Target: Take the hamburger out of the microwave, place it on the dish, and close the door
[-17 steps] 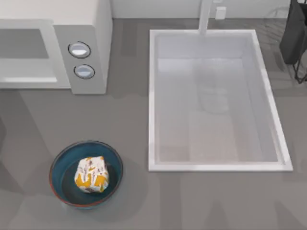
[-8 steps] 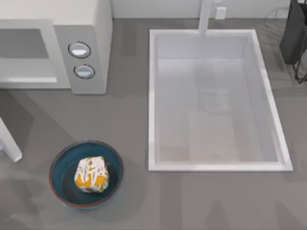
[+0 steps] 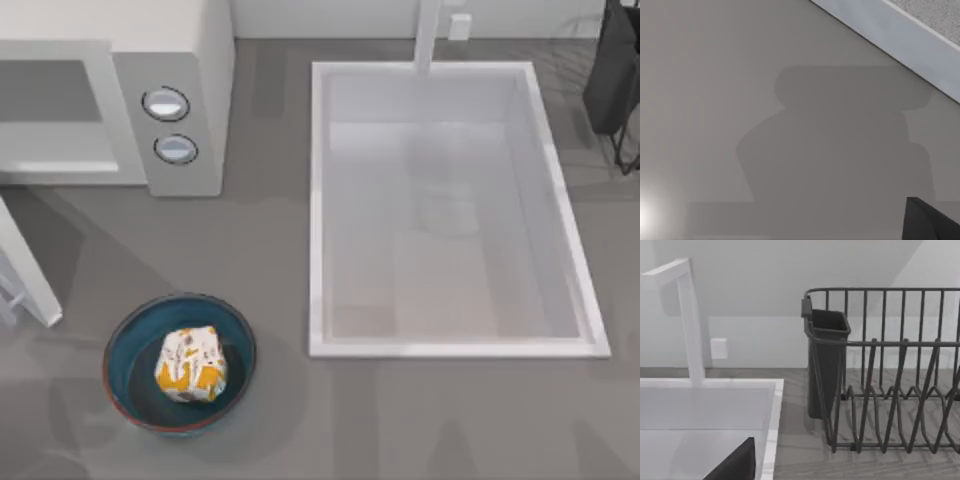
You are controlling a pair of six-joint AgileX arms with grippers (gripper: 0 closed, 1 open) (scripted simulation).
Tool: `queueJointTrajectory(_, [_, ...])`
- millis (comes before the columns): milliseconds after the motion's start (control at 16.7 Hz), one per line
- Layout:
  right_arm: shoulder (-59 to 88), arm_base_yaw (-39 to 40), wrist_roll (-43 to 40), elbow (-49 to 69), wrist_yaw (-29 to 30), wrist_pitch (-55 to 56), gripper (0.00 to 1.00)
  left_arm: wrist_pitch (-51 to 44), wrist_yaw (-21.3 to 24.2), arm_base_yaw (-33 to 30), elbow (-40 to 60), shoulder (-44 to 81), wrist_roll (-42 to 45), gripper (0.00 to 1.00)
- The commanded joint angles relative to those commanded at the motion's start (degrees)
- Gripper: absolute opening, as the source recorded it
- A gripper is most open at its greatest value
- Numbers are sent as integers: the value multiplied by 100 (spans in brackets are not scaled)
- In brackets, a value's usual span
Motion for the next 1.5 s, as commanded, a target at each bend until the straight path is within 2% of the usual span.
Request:
queueJointTrajectory(180, [0,0,0,0,0,0,100,25,-415,-562,-147,-226,-472,0])
queueJointTrajectory(420, [0,0,0,0,0,0,100,76,-1213,-1960,-441,-698,-1392,0])
queueJointTrajectory(600, [0,0,0,0,0,0,100,111,-1746,-2667,-642,-1031,-2001,0])
queueJointTrajectory(720, [0,0,0,0,0,0,100,122,-1901,-2835,-706,-1138,-2160,0])
queueJointTrajectory(1080, [0,0,0,0,0,0,100,167,-1888,-2828,-614,-1025,-2165,0])
queueJointTrajectory(1500, [0,0,0,0,0,0,100,900,-1968,-2965,481,929,-2237,0])
